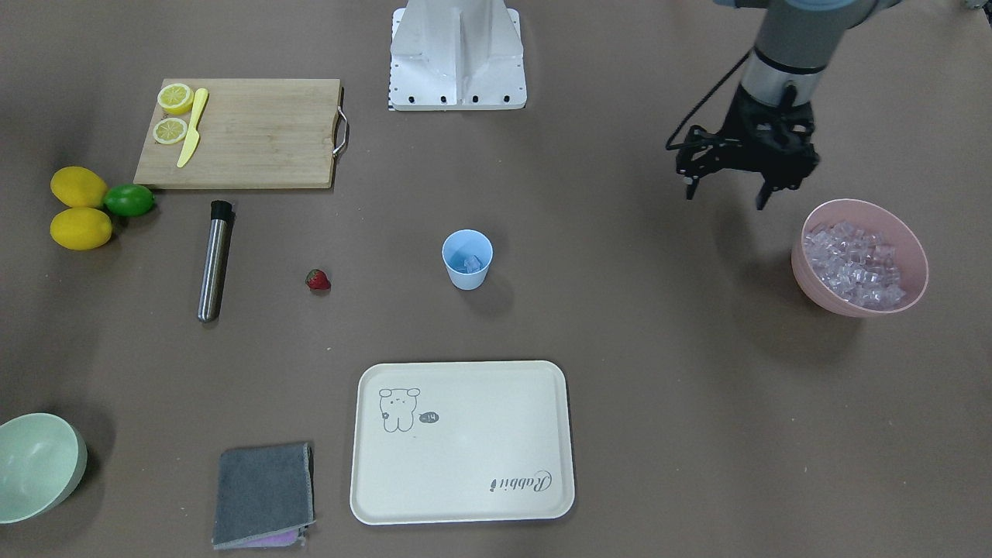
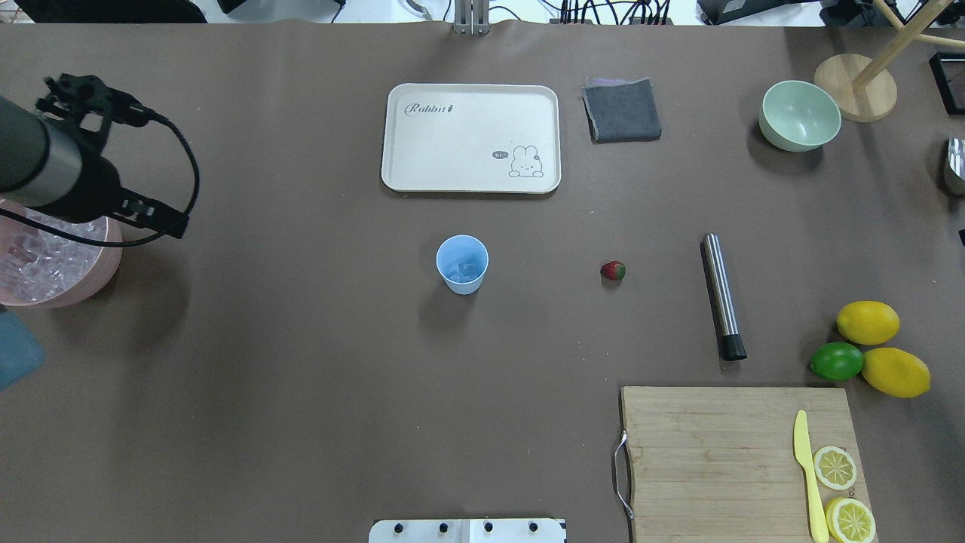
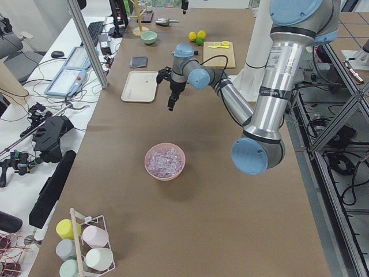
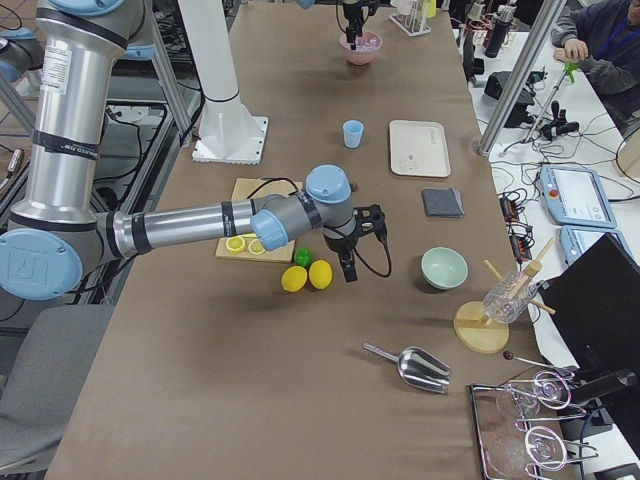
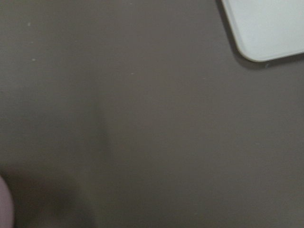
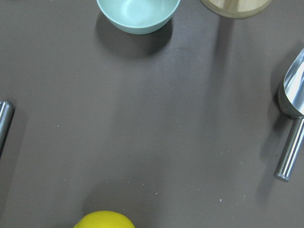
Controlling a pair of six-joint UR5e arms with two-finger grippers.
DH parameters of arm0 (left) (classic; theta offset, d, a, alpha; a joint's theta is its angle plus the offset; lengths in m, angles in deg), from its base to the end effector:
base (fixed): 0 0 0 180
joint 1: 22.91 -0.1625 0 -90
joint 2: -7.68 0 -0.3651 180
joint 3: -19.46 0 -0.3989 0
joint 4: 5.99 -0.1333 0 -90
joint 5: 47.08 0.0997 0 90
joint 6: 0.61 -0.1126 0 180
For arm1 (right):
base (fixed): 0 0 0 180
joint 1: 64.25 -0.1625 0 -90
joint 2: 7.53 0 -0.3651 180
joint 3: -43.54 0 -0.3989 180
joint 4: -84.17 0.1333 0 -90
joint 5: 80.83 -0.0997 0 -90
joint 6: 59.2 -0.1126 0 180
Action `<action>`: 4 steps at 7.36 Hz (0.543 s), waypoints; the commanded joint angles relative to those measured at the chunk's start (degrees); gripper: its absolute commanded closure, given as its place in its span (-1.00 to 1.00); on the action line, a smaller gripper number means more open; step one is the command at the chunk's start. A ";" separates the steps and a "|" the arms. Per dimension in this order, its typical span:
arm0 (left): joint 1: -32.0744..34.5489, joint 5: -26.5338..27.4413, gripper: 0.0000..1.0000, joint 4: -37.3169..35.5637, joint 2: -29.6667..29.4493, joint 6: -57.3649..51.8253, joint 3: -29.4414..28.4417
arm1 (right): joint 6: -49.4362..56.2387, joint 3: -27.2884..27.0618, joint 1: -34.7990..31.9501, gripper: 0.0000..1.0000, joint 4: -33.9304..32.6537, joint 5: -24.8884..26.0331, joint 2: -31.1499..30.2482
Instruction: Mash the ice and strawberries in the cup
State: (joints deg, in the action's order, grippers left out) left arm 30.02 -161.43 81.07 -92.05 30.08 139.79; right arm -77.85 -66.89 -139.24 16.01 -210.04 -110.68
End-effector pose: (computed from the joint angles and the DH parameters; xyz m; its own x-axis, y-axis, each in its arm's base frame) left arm 0.2372 -0.4580 0.2873 0.7414 0.3183 -0.5907 -0.1189 0.9287 0.3512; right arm -0.0545 -0.4432 0.4952 0.7060 -0.2018 0.6789 0.0005 0.9587 0.2845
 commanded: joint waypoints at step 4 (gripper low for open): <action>12.36 -6.05 -0.98 15.13 7.72 -21.64 -14.73 | -0.42 0.56 0.02 -1.00 1.36 0.10 -1.53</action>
State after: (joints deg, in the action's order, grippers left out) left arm 41.08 -166.73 91.01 -85.08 8.76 129.65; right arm -78.25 -66.39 -139.22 17.34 -209.91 -112.20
